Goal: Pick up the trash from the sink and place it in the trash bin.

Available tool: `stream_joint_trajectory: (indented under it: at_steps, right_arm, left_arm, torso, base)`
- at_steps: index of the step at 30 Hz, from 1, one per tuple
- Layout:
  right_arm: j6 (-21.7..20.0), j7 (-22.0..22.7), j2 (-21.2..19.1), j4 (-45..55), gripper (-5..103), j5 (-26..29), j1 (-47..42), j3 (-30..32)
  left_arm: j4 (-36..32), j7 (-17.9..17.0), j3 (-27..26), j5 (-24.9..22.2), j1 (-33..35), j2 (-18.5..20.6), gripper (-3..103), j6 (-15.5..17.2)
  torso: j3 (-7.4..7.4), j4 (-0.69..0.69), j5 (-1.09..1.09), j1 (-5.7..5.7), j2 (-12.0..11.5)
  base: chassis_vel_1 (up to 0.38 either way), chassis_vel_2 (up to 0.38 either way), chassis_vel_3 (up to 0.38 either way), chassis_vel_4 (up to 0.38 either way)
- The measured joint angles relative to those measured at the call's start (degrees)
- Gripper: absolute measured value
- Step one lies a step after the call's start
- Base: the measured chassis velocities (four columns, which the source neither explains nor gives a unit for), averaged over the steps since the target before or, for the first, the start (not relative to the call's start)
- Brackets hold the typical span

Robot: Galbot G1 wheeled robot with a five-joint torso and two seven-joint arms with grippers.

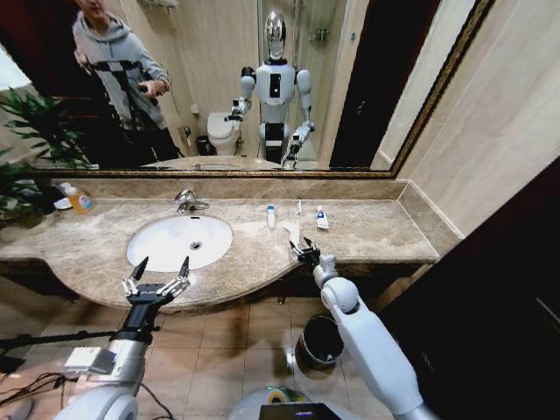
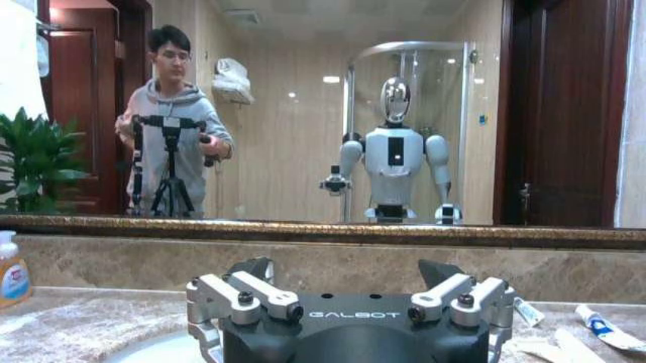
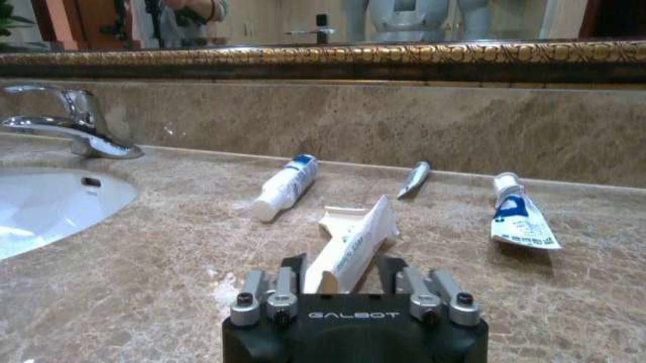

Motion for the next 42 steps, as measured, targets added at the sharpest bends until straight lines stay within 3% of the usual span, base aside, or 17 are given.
stream_joint_trajectory:
  at_steps: [1, 5, 11, 25, 32, 42]
  right_arm:
    - [0.0, 0.0, -0.1, 0.0, 38, 0.0, -0.1, 0.1]
    - [0.0, 0.0, -0.2, 0.0, 28, 0.0, -0.2, 0.3]
    - [0.0, 0.0, -0.5, 0.4, 3, 0.1, -0.6, 0.9]
    - [-0.1, -0.3, -3.3, 5.7, 0, 1.8, -4.8, 4.7]
    - [0.8, -1.0, -6.5, 14.7, 0, 3.0, -15.0, 11.0]
    - [4.1, -1.8, -3.5, 24.4, 0, 0.1, -31.6, 18.4]
  left_arm:
    - [0.0, 0.0, 0.0, 0.0, 0.0, 0.0, 100, 0.0]
    - [0.0, 0.0, 0.0, 0.0, 0.0, 0.0, 100, 0.0]
    - [0.0, 0.0, 0.0, 0.0, 0.0, 0.0, 100, 0.0]
    - [0.0, 0.0, 0.0, 0.0, 0.0, 0.0, 100, 0.0]
    - [0.0, 0.0, 0.0, 0.0, 0.0, 0.0, 100, 0.0]
    - [0.0, 0.0, 0.0, 0.0, 0.0, 0.0, 100, 0.0]
  torso:
    - [0.0, 0.0, 0.0, 0.0, 0.0]
    - [0.0, 0.0, 0.0, 0.0, 0.0]
    - [0.0, 0.0, 0.0, 0.0, 0.0]
    - [0.0, 0.0, 0.01, 0.0, 0.0]
    - [0.0, 0.0, 0.02, -0.01, 0.0]
    - [-0.01, 0.0, 0.01, -0.02, 0.0]
  base:
    - [0.0, 0.0, 0.0, 0.0]
    - [0.0, 0.0, 0.0, 0.0]
    - [0.0, 0.0, 0.0, 0.0]
    - [0.0, 0.0, 0.0, 0.0]
    - [0.0, 0.0, 0.0, 0.0]
    - [0.0, 0.0, 0.0, 0.0]
